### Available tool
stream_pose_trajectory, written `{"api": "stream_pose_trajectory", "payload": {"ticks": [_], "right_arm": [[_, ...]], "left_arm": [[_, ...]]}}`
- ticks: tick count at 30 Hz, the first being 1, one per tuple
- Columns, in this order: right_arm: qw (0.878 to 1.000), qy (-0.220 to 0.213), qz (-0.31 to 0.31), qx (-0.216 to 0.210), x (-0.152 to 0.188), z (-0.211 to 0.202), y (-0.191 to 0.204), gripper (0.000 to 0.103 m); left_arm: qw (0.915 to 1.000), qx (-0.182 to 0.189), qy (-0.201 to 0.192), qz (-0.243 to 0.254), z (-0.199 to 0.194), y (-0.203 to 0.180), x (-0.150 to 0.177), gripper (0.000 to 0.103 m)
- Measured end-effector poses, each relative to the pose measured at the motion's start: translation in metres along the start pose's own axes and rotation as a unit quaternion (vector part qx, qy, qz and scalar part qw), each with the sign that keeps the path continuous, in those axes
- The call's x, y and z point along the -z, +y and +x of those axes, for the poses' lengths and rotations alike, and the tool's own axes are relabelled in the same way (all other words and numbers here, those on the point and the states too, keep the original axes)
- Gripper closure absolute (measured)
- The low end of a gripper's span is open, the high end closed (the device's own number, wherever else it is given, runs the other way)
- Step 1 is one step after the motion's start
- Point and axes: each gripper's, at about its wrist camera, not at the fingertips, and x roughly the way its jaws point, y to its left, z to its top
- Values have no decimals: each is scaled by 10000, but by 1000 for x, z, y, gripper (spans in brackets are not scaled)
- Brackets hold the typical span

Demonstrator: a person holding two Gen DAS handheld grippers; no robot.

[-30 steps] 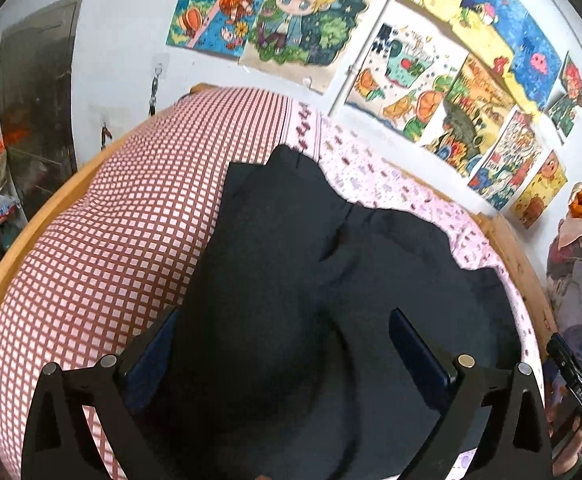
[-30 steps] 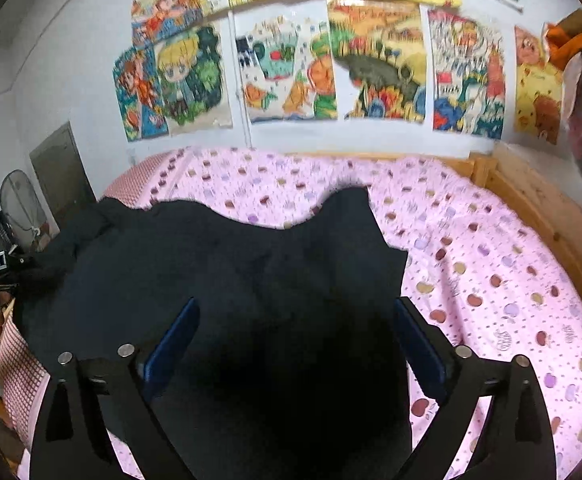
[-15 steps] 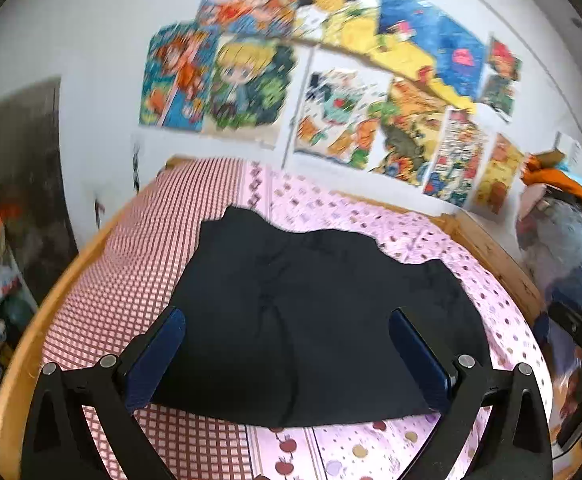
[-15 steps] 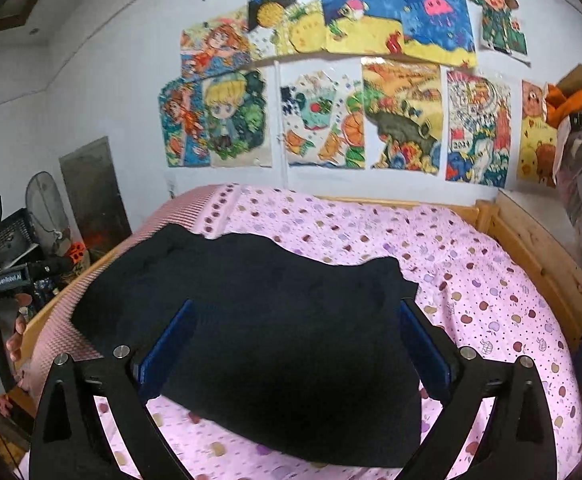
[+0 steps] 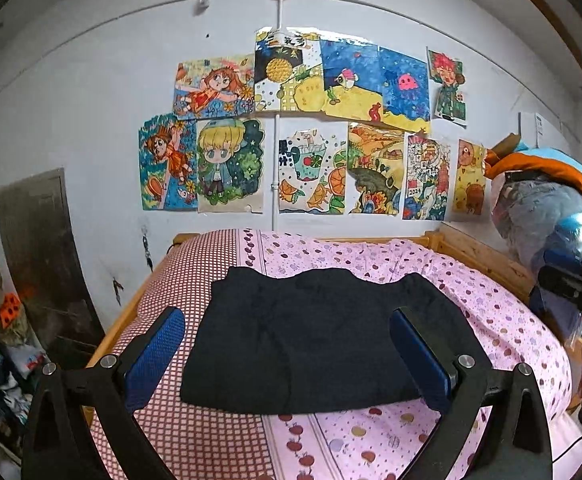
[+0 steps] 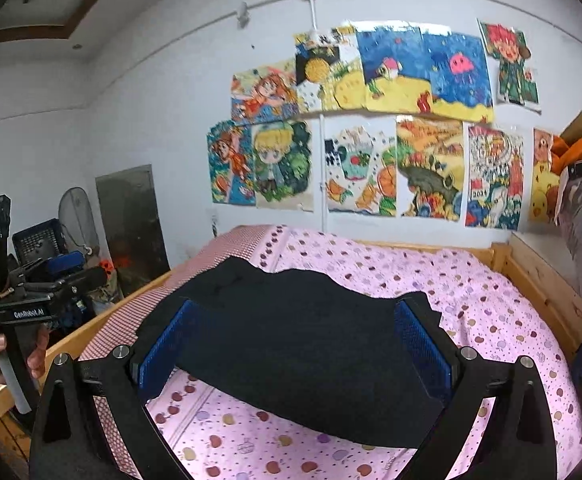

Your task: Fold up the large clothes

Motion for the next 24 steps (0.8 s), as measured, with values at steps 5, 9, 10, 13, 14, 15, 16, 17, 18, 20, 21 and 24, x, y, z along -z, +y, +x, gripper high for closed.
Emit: {"api": "stream_pose_trajectory", "payload": {"ticks": [5,9,10,13,14,15,16,17,18,20,21,24], "right_arm": [[9998,-145,126,-53,5,-20,2,5],[9997,-126,160,-121,12,-28,1,4],[9996,-116,170,-184,15,-29,1,4],[9993,-147,181,-288,24,-35,0,3],[9994,-182,185,-249,27,-37,-1,3],[9994,-202,208,-211,31,-39,-2,3],[9993,-209,249,-197,33,-40,-2,2],[9991,-210,323,-172,37,-40,-4,2],[9990,-190,372,-131,39,-39,-5,2],[9987,-185,485,-11,46,-37,-8,2],[9983,-200,533,94,51,-35,-10,2],[9979,-164,562,270,64,-28,-11,2]], "left_arm": [[9999,-37,-19,101,-16,-2,5,0],[9998,39,-132,131,-24,-7,9,0],[9998,69,-150,128,-25,-8,10,0],[9996,135,-222,77,-29,-12,15,0],[9996,143,-236,56,-29,-12,17,0],[9996,152,-257,24,-30,-13,20,0],[9995,167,-279,3,-31,-14,24,0],[9994,167,-292,-9,-31,-16,27,0],[9994,167,-294,-17,-31,-17,31,0],[9995,177,-270,-21,-28,-21,41,0],[9996,176,-224,-21,-25,-22,46,0],[9998,179,-50,-6,-17,-25,57,0]]}}
